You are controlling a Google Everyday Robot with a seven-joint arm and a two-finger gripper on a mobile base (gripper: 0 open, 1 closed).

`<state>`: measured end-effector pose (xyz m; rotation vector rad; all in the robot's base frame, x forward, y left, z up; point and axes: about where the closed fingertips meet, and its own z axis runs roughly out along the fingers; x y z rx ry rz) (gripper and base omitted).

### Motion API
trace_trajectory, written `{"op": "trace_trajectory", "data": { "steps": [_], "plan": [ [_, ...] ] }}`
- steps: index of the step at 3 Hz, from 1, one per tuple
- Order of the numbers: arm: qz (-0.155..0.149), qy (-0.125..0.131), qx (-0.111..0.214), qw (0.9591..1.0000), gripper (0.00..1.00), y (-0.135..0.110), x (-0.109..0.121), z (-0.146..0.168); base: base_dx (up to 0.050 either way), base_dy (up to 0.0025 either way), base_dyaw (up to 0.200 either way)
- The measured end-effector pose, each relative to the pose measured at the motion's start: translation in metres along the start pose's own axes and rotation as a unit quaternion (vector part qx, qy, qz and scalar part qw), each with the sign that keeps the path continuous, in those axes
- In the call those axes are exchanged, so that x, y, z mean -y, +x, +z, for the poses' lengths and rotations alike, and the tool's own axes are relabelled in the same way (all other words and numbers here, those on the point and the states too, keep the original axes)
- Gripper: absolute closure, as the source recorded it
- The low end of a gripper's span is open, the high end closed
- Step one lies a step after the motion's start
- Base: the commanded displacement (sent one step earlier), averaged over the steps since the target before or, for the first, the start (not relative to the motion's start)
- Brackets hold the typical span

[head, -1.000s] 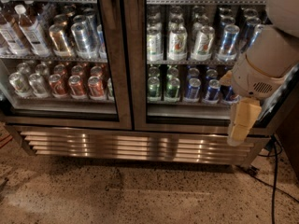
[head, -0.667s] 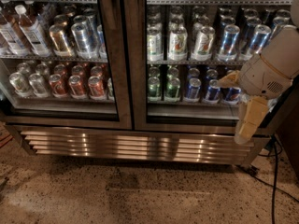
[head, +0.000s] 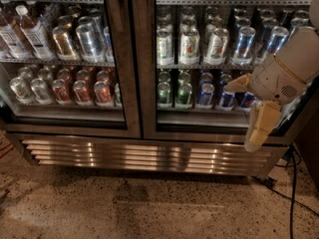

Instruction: Open right fridge door

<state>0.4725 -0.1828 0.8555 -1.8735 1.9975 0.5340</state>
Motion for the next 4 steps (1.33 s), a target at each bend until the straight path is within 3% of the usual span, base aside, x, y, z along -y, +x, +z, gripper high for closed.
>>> {"op": "trace_trajectory", "data": {
  "steps": [1,2,3,4],
  "plan": [
    [-0.021,-0.028,0.056,0.9978,0.00,-0.002,0.001,0.003,0.000,0.00000,0.000],
    [-0.075,-0.082,0.189,0.9758,0.00,-0.004,0.013,0.010,0.000,0.00000,0.000],
    [-0.057,-0.084,0.253,0.9623,0.00,-0.005,0.039,0.031,0.000,0.00000,0.000],
    [-0.057,-0.084,0.253,0.9623,0.00,-0.005,0.039,0.031,0.000,0.00000,0.000]
  ]
}}
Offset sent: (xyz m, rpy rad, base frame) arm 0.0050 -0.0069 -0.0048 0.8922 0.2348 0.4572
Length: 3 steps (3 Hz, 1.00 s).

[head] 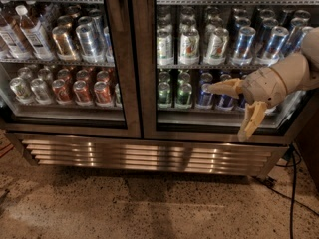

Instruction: Open right fridge door

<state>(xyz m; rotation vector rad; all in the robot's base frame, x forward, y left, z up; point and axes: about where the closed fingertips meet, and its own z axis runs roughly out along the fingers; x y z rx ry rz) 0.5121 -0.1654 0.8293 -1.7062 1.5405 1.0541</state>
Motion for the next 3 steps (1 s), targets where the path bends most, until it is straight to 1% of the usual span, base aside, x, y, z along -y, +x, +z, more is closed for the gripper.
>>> {"op": "trace_trajectory", "data": {
  "steps": [1,2,3],
  "plan": [
    [-0.017,-0.004,-0.008,0.9998,0.00,-0.009,0.002,0.015,0.000,0.00000,0.000],
    [-0.037,-0.019,-0.033,0.9986,0.00,-0.022,-0.002,0.039,0.000,0.00000,0.000],
    [-0.048,-0.032,-0.060,0.9966,0.00,-0.029,-0.006,0.061,0.000,0.00000,0.000]
  ]
}}
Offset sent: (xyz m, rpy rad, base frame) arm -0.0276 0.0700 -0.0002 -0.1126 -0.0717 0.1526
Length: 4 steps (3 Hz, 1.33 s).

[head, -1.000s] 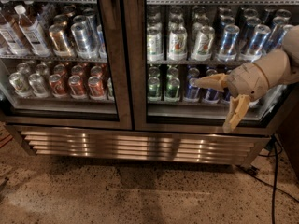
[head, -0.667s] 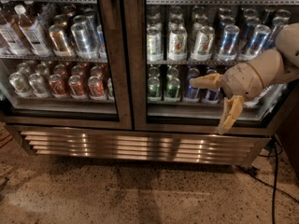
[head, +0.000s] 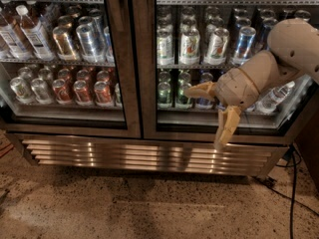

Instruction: Open right fridge door

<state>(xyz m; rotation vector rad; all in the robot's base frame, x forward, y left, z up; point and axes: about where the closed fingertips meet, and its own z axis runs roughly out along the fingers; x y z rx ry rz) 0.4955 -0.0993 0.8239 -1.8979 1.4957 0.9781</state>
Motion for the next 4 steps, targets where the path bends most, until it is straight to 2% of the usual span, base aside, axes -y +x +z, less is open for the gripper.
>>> {"op": "trace_trajectory", "data": {
  "steps": [1,2,3,4],
  "plan": [
    [0.000,0.000,-0.001,1.0000,0.00,0.000,0.000,0.001,0.000,0.00000,0.000],
    [0.000,0.027,0.028,0.9992,0.00,0.001,0.000,-0.004,0.000,0.00000,0.000],
    [0.004,0.085,0.051,0.9951,0.00,0.007,0.000,-0.010,0.000,0.00000,0.000],
    [0.004,0.082,0.054,0.9952,0.00,0.006,0.000,-0.009,0.000,0.00000,0.000]
  ]
}}
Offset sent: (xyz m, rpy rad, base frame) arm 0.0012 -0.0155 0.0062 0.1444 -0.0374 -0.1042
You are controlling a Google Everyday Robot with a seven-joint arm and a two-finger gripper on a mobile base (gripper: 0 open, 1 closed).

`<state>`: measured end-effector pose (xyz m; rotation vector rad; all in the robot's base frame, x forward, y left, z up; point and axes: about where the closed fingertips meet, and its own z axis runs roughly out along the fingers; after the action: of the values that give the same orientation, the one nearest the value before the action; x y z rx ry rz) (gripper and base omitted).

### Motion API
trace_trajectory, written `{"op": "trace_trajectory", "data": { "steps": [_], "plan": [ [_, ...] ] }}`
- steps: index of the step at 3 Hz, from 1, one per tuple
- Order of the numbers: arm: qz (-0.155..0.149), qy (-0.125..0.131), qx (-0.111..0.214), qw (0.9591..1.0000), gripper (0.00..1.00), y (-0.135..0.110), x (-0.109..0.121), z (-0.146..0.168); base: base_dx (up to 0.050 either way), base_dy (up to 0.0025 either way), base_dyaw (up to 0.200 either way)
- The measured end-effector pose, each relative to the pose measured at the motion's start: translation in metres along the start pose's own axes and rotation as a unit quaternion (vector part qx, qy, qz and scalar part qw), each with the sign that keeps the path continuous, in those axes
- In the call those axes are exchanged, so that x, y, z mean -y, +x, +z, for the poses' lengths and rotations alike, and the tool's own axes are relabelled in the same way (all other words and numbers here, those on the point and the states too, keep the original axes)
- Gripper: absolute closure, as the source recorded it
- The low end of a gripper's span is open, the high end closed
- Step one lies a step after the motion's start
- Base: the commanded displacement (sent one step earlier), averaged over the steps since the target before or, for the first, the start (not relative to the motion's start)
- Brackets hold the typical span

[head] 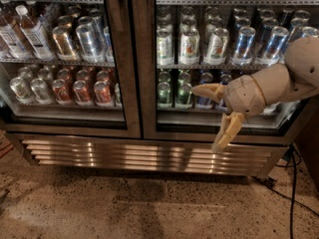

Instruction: Open right fridge door

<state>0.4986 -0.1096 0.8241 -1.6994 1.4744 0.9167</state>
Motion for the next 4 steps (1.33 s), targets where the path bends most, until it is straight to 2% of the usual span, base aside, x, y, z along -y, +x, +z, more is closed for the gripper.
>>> {"op": "trace_trajectory", "data": {
  "steps": [1,2,3,4],
  "plan": [
    [-0.026,-0.003,0.008,0.9996,0.00,-0.008,-0.022,0.000,0.000,0.00000,0.000],
    [-0.055,0.008,0.018,0.9983,0.00,-0.011,-0.051,-0.005,0.000,0.00000,0.000],
    [-0.056,0.011,0.018,0.9982,0.00,-0.009,-0.053,-0.007,0.000,0.00000,0.000],
    [-0.057,0.038,0.068,0.9953,0.00,-0.013,-0.048,-0.010,0.000,0.00000,0.000]
  ]
}}
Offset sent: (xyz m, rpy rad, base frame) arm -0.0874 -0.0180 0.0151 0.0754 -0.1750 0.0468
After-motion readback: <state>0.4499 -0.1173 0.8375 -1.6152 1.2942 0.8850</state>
